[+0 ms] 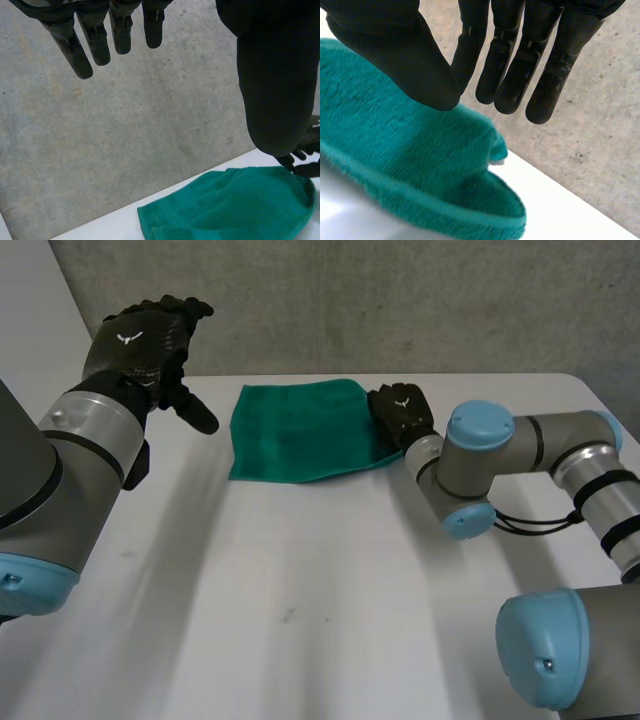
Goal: Fold the towel.
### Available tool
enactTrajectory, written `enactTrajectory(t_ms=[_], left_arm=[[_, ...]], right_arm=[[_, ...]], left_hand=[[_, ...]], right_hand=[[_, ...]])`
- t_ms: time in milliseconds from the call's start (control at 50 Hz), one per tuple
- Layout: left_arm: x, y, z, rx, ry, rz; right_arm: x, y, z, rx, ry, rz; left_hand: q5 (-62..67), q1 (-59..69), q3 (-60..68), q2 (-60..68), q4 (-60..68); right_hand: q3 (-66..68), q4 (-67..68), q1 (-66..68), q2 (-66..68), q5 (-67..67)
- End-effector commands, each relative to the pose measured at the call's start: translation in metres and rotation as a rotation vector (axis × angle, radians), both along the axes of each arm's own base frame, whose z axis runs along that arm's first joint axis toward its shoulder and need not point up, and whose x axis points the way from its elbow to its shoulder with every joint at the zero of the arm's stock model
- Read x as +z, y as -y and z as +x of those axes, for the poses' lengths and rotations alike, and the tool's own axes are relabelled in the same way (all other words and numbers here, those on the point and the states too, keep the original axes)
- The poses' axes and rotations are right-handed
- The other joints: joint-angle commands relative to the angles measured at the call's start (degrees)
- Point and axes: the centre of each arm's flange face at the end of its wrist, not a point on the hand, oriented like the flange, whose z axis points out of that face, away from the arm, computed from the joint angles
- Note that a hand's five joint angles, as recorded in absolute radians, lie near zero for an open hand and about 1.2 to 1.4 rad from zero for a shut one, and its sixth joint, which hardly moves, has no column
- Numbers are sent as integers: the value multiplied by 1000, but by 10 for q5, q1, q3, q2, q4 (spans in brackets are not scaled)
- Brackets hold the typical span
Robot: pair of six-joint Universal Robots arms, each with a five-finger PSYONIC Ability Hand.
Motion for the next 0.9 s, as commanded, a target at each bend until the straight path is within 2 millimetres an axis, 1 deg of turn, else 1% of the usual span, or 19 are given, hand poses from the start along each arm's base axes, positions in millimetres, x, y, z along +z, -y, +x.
enactTrajectory(t_ms=[20,60,100,120,140,160,180,200,220,240,260,300,320,360,500,520,680,860,900], left_arm=[[3,-1,2,4,-4,-8],[4,-1,2,4,-5,-9],[4,-1,2,4,-6,-10],[4,-1,2,4,-6,-10],[5,-1,3,7,-7,-10],[5,-1,2,6,-7,-10],[5,-2,2,4,-7,-10],[4,-2,2,4,-5,-9],[4,-2,2,4,-5,-9],[5,-2,2,4,-7,-10],[4,-3,2,3,-5,-9],[3,-3,2,3,-5,-6],[3,-3,2,3,-5,-4],[2,-3,2,3,-4,-3],[-1,-3,1,3,1,7],[-2,-1,1,4,2,9],[-6,0,0,3,8,17],[-12,0,1,3,17,36],[-13,0,2,3,17,38]], right_arm=[[47,-12,-4,8,1,19],[53,-14,-4,11,1,21],[82,-23,-8,26,7,16],[82,-23,-8,27,7,16],[105,-28,-14,37,16,-1],[110,-31,-14,45,17,-4],[110,-31,-14,45,17,-4],[112,-33,-15,47,14,-3],[97,-34,-13,41,-11,21],[87,-33,-13,41,-20,35],[87,-33,-13,41,-20,35],[60,-32,-7,54,-59,74],[46,-35,-3,64,-97,88],[35,-38,3,78,-140,83],[13,-29,12,64,-253,-55],[5,-28,18,71,-308,-135],[-12,-31,34,89,-500,-411],[-26,-34,38,145,-553,-471],[-31,-36,39,167,-567,-480]], left_hand=[[-15,3,-10,-6,-7],[-15,3,-10,-6,-7],[-15,3,-10,-6,-7],[-15,3,-10,-6,-7],[-15,3,-10,-6,-7],[-15,3,-10,-6,-7],[-15,3,-10,-6,-7],[-15,3,-10,-6,-7],[-15,3,-10,-6,-7],[-15,3,-10,-6,-7],[-15,3,-10,-6,-7],[-15,3,-10,-6,-7],[-15,3,-10,-6,-7],[-15,3,-10,-6,-7],[-15,3,-10,-6,-7],[-15,3,-10,-6,-7],[-15,3,-10,-6,-7],[-15,3,-10,-6,-7],[-15,3,-10,-6,-7]], right_hand=[[126,121,236,131,137],[126,121,236,131,137],[126,121,236,131,137],[126,121,236,131,137],[126,121,236,131,137],[49,43,159,53,59],[48,43,158,52,58],[-110,-116,0,-106,-100],[-407,-412,-297,-402,-396],[-471,-476,-361,-467,-461],[-472,-477,-362,-467,-461],[-562,-568,-452,-558,-552],[-563,-568,-453,-558,-552],[-563,-568,-453,-558,-552],[-546,-551,-436,-541,-535],[-536,-541,-426,-531,-526],[-517,-523,-407,-513,-507],[-455,-460,-345,-451,-445],[-343,-348,-233,-339,-333]])
